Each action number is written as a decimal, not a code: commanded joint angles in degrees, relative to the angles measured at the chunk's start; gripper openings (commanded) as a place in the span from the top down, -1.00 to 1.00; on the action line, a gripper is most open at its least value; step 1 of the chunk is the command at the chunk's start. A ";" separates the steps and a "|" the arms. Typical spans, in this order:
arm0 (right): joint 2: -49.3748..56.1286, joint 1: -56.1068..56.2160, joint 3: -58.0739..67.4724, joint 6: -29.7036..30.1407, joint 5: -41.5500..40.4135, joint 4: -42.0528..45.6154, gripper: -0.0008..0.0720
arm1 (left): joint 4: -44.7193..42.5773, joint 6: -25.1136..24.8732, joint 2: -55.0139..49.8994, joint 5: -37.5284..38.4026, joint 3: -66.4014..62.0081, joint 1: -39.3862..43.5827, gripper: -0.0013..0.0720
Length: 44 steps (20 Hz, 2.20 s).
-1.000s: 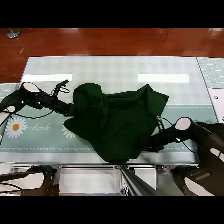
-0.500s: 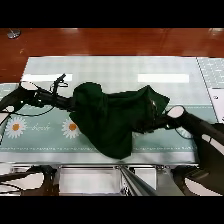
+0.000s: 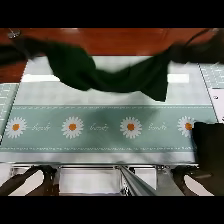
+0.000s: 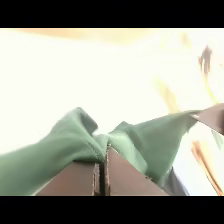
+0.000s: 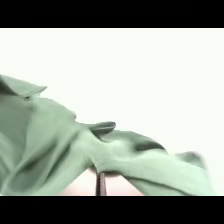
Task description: Fold the shirts.
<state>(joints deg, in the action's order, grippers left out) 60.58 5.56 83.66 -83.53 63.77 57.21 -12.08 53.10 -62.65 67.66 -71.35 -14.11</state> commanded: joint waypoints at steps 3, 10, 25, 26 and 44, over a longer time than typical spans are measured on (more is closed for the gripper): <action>-8.59 -2.54 23.91 -1.79 8.26 9.35 0.88 | 0.20 1.77 14.29 -6.43 -16.74 -9.27 0.90; -22.08 -2.54 24.30 -0.83 17.31 8.96 0.88 | -29.20 11.15 30.16 -1.03 -23.17 -11.50 0.90; -25.35 -2.54 -6.58 -4.07 18.95 9.70 0.88 | -39.98 16.55 31.19 -2.29 2.08 4.50 0.90; -23.67 -2.54 -11.34 -3.87 15.58 11.50 0.88 | -39.39 16.13 28.37 -5.60 5.01 4.57 0.90; 43.10 -4.66 12.98 -8.76 -10.23 2.03 -0.76 | -37.18 24.52 -18.29 -36.59 1.18 19.67 -0.95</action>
<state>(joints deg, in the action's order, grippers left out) 97.60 2.13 90.19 -91.72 51.90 65.87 -49.25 74.52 -79.26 30.76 -69.23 5.61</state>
